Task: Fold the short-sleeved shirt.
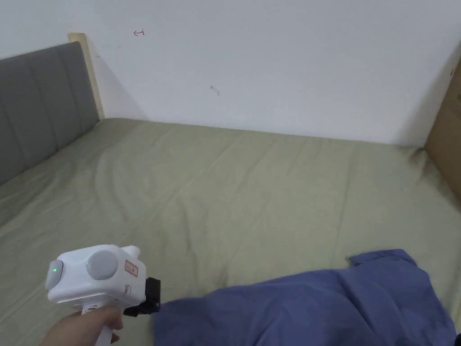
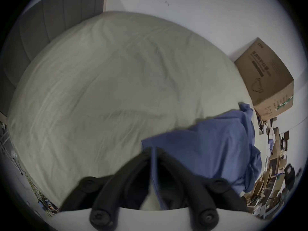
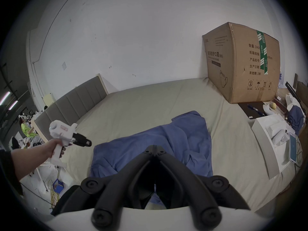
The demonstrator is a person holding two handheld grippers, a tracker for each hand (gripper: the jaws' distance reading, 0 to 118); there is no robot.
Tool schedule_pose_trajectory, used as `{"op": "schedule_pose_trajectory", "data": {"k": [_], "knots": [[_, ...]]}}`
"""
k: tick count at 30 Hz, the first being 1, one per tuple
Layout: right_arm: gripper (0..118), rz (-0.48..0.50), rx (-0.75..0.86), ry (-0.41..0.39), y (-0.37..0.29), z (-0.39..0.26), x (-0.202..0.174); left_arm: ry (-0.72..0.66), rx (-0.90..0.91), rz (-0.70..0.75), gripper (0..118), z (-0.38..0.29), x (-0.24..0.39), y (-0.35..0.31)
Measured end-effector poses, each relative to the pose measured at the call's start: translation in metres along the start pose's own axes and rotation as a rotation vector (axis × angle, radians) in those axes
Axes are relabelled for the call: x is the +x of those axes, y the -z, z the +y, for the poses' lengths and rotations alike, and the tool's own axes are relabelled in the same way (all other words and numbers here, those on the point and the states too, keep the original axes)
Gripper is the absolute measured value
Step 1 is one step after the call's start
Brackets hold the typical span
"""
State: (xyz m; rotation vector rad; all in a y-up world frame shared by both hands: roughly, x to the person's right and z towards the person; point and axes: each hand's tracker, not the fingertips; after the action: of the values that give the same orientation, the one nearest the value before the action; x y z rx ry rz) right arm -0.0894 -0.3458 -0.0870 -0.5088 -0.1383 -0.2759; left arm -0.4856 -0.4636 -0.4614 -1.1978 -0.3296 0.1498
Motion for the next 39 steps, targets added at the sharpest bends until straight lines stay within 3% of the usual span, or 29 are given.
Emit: {"op": "schedule_pose_trajectory", "data": {"k": [1, 2, 3, 4, 7, 11, 13, 15, 18, 19, 23, 26, 28, 30, 31, 33, 34, 35, 39], "knots": [[0, 0.0, -0.009, -0.006, 0.001, -0.001, 0.001, -0.02, -0.008, 0.013, 45, -0.001, -0.003, 0.01], [0, -0.005, -0.015, -0.012, 0.003, -0.001, 0.002, -0.034, -0.016, 0.027, 98, 0.001, -0.004, 0.019], [0, -0.011, -0.021, -0.018, 0.004, -0.002, 0.004, -0.061, -0.029, 0.05, 118, 0.002, -0.005, 0.027], [0, -0.014, -0.029, -0.021, 0.007, -0.001, 0.007, -0.073, 0.024, 0.049, 113, 0.003, -0.006, 0.028], [0, -0.033, -0.05, -0.018, 0.017, -0.004, 0.011, -0.077, -0.045, 0.069, 112, -0.002, -0.009, 0.039], [0, -0.03, -0.084, 0.029, 0.033, -0.01, 0.015, 0.142, -0.074, 0.165, 111, -0.007, 0.019, 0.054], [0, -0.036, -0.082, 0.032, 0.038, -0.014, 0.012, 0.206, -0.054, 0.205, 101, -0.014, 0.029, 0.053], [0, -0.043, -0.08, 0.015, 0.042, -0.016, 0.007, 0.204, -0.01, 0.196, 73, -0.021, 0.04, 0.045], [0, -0.026, -0.078, 0.008, 0.044, -0.016, 0.003, 0.283, -0.019, 0.137, 11, -0.024, 0.043, 0.049], [0, -0.018, -0.081, 0.012, 0.046, -0.015, 0.003, 0.321, -0.038, 0.117, 4, -0.024, 0.042, 0.052], [0, 0.022, -0.075, 0.018, 0.056, 0.002, 0.014, 0.202, -0.006, 0.021, 3, -0.016, 0.022, 0.048], [0, 0.034, -0.059, 0.045, 0.085, 0.04, 0.048, 0.146, 0.085, -0.022, 2, -0.036, 0.037, 0.005], [0, -0.039, -0.147, 0.058, 0.125, 0.07, 0.078, 0.171, 0.137, -0.032, 2, -0.048, 0.044, -0.009], [0, -0.013, -0.281, 0.101, 0.17, 0.088, 0.109, 0.184, 0.164, -0.023, 2, -0.04, 0.038, -0.014], [5, -0.013, -0.345, 0.133, 0.192, 0.092, 0.126, 0.202, 0.185, -0.005, 2, -0.043, 0.04, -0.019], [78, -0.142, -0.423, 0.161, 0.228, 0.095, 0.15, 0.254, 0.22, 0.058, 2, -0.045, 0.045, -0.024], [106, -0.174, -0.457, 0.165, 0.243, 0.093, 0.159, 0.268, 0.238, 0.083, 2, -0.048, 0.047, -0.026], [114, -0.183, -0.477, 0.175, 0.255, 0.091, 0.167, 0.278, 0.245, 0.103, 2, -0.051, 0.048, -0.026], [107, -0.271, -0.59, 0.241, 0.296, 0.073, 0.194, 0.224, 0.224, 0.105, 2, -0.05, 0.039, -0.021]]}}
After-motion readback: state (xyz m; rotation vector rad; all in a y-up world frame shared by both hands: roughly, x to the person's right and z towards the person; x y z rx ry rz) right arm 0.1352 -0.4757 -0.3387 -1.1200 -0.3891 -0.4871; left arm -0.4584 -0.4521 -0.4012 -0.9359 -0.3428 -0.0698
